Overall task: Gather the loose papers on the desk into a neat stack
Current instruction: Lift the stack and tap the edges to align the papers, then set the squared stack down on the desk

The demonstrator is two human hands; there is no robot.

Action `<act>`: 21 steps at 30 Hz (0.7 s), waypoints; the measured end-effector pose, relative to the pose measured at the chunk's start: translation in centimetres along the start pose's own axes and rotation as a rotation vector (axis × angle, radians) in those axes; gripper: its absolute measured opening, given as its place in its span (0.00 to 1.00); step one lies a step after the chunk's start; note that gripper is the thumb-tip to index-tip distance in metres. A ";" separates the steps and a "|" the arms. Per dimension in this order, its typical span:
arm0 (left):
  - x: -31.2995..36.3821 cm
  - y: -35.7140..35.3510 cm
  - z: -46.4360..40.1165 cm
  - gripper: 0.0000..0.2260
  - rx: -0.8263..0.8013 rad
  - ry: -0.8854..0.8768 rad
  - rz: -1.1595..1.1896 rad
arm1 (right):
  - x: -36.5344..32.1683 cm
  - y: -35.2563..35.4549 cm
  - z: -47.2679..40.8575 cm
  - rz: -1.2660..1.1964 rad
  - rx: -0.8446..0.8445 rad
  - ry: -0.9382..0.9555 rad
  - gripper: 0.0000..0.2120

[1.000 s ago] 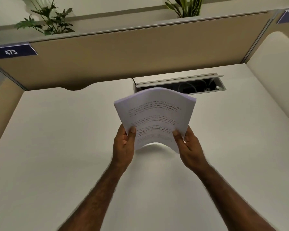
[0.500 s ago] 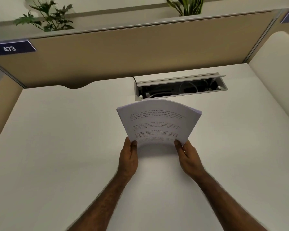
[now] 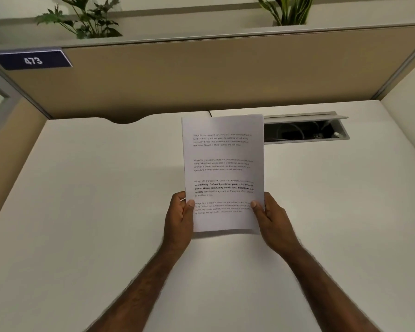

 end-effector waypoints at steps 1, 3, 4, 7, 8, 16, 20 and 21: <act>-0.1 0.9 -0.5 0.07 0.004 0.019 -0.010 | -0.5 -0.6 -0.6 0.009 -0.015 -0.005 0.13; -0.6 2.6 -1.7 0.06 0.016 0.057 -0.034 | -1.6 -1.9 -2.1 0.015 -0.041 -0.011 0.14; -1.0 3.5 -2.5 0.07 0.022 0.081 -0.039 | -2.1 -2.5 -3.0 0.016 -0.053 -0.013 0.15; -2.1 5.9 -5.5 0.09 0.044 0.166 -0.056 | -3.3 -4.8 -6.3 0.034 -0.082 -0.032 0.15; -2.2 6.6 -6.6 0.09 0.048 0.185 -0.065 | -3.7 -5.6 -7.6 0.031 -0.087 -0.047 0.15; -2.5 11.2 -16.1 0.11 0.070 0.247 -0.180 | -7.1 -10.8 -16.4 -0.043 -0.077 -0.171 0.16; -3.1 12.8 -19.9 0.11 0.063 0.263 -0.242 | -8.2 -12.4 -19.5 -0.095 -0.071 -0.199 0.14; -3.2 13.1 -20.6 0.11 0.058 0.265 -0.268 | -8.4 -12.7 -20.1 -0.093 -0.074 -0.203 0.14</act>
Point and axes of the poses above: each hand's wrist, its own z-axis away from the middle knuckle, its own y-axis out of the back of the hand, x = y × z, the point moved 2 cm from there along -z, towards the middle knuckle, and after that the axes turned 6 degrees about -x, right-handed, at the moved point
